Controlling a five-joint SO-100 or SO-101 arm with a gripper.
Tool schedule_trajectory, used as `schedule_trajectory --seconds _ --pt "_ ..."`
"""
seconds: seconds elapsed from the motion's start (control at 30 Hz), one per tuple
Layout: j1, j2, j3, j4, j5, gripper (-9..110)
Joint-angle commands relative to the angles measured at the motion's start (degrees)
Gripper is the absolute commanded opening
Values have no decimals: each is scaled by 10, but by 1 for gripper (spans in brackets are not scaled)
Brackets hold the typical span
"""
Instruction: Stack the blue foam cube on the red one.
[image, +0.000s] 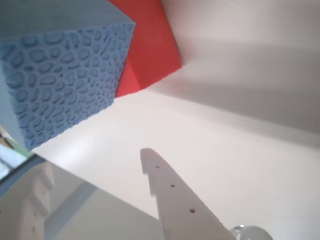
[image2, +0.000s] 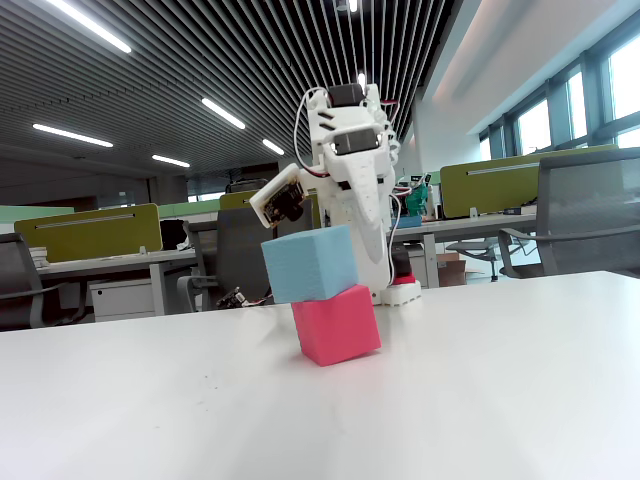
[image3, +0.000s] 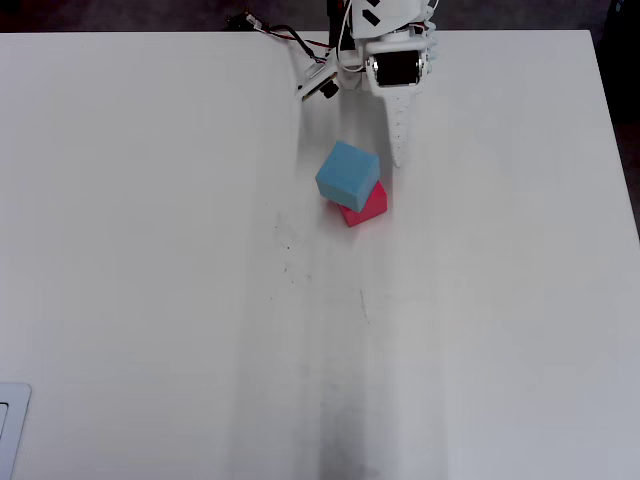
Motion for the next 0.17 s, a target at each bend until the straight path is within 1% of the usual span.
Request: schedule_trajectory --seconds 0.0,0.13 --pt "2 2 -3 1 -1 23" --pt "2 2 -3 1 -1 23"
